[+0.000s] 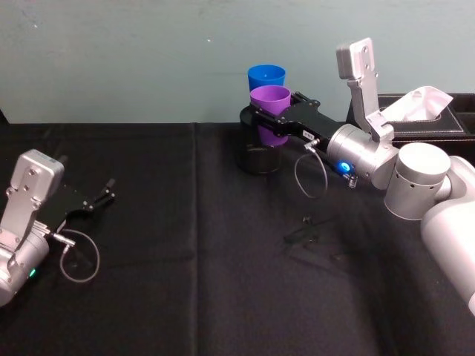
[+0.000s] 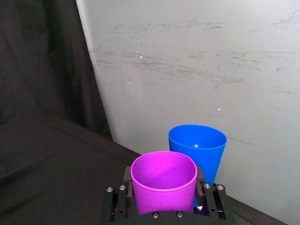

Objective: Pick up one cup with a gripper and tap it against the other cup.

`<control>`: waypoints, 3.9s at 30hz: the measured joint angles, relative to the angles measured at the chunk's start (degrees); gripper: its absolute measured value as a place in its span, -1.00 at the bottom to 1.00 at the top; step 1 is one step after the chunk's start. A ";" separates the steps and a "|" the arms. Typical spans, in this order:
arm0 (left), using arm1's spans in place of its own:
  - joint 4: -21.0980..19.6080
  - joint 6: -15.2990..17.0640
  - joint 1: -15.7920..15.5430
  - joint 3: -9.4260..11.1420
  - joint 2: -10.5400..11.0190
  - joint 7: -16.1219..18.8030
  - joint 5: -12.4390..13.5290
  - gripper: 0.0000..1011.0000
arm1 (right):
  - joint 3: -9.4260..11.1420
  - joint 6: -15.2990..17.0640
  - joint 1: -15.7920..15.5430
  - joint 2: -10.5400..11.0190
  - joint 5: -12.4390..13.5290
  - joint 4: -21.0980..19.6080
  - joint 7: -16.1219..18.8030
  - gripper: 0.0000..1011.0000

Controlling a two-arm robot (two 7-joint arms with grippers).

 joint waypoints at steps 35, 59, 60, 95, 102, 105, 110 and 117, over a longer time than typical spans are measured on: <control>0.00 0.00 0.00 0.00 0.00 0.00 0.00 0.98 | 0.45 0.82 -6.48 2.39 1.68 -9.50 1.49 0.45; 0.00 0.00 0.00 0.00 0.00 0.00 0.00 0.98 | -0.69 -10.47 -22.39 10.17 5.76 -20.12 7.18 0.45; 0.00 0.00 0.00 0.00 0.00 0.00 0.00 0.98 | -0.77 -10.92 -22.56 10.15 5.68 -19.76 7.32 0.45; 0.00 0.00 0.00 0.00 0.00 0.00 0.00 0.98 | -1.32 -14.53 -23.45 8.07 5.14 -13.24 9.04 0.51; 0.00 0.00 0.00 0.00 0.00 0.00 0.00 0.98 | -1.36 -14.67 -23.48 8.10 5.14 -13.29 9.06 0.88; 0.00 0.00 0.00 0.00 0.00 0.00 0.00 0.98 | -1.38 -14.72 -23.49 8.11 5.14 -13.31 9.07 0.98; 0.00 0.00 0.00 0.00 0.00 0.00 0.00 0.98 | -1.38 -14.77 -23.52 8.14 5.14 -13.34 9.07 0.98; 0.00 0.00 0.00 0.00 0.00 0.00 0.00 0.98 | -1.34 -14.75 -24.21 8.65 4.63 -15.92 8.56 0.98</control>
